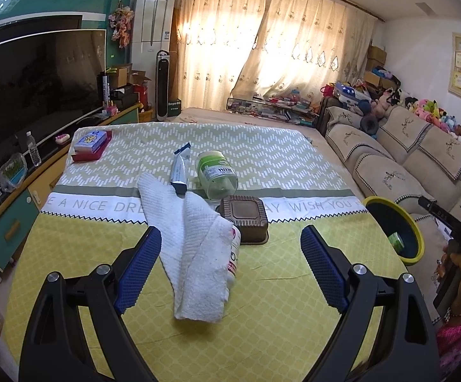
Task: Collect trash
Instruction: 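Carry the tissue box to the yellow bin and release it, then grasp the white towel with the left gripper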
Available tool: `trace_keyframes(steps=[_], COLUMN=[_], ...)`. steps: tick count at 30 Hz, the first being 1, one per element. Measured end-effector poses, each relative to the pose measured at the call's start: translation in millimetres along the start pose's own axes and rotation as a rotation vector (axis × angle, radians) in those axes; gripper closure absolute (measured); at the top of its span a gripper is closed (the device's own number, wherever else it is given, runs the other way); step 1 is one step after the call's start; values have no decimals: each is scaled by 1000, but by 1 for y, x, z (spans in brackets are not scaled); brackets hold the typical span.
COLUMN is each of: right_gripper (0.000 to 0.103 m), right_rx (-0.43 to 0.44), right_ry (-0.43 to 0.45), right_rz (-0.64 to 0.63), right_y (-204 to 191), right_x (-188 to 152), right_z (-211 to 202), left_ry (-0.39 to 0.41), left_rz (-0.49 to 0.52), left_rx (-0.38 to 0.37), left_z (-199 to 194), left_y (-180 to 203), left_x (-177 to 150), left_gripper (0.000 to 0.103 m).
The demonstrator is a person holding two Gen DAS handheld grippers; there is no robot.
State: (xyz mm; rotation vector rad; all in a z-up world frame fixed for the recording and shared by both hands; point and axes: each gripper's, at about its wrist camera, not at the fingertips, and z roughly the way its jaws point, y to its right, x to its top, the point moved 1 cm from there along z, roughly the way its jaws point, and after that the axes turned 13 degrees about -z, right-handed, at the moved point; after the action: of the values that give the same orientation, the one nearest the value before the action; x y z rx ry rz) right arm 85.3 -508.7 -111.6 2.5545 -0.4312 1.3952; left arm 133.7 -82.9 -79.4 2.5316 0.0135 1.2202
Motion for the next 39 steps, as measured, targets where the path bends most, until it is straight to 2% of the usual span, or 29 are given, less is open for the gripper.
trace_keyframes(steps=[8,13,17,24,29,31,35,36,38,39], right_gripper=[28,28,28,28,28,28,28,28,28,28], right_rx=[58,87,108,127,136,141,149,150,154,155], right_ry=[4,-4,-13,-23,-29,-29,-34,-35,-37,-37], right_rz=[-23,-49,-65,-78,-82,-84,-91,-92,-93,-93], right_y=[-19,-30,-40,-45,-48,-48,-51,-52,-53,-53], right_x=[1,0,-2,-3,-4,-3,-2,-2,-3,-3], right_z=[-6,-5,-4,-1,0,0,1,1,1,1], left_ry=[-35,-77,-108,-169,-168,-162,-169,-164,-141,-138], left_rz=[22,45,14,-30,-23,-10,-10,-3,15,17], left_rx=[20,19,23,-6,-26,-32,-56,-59,-60,-55], left_z=[14,28,42,61,66,66,69,69,65,64], left_y=[-2,-7,-21,-38,-41,-41,-44,-44,-42,-42], left_x=[-10,-15,-13,-11,-6,-3,2,3,3,3], left_gripper=[15,32,37,52,63,72,74,78,98,100])
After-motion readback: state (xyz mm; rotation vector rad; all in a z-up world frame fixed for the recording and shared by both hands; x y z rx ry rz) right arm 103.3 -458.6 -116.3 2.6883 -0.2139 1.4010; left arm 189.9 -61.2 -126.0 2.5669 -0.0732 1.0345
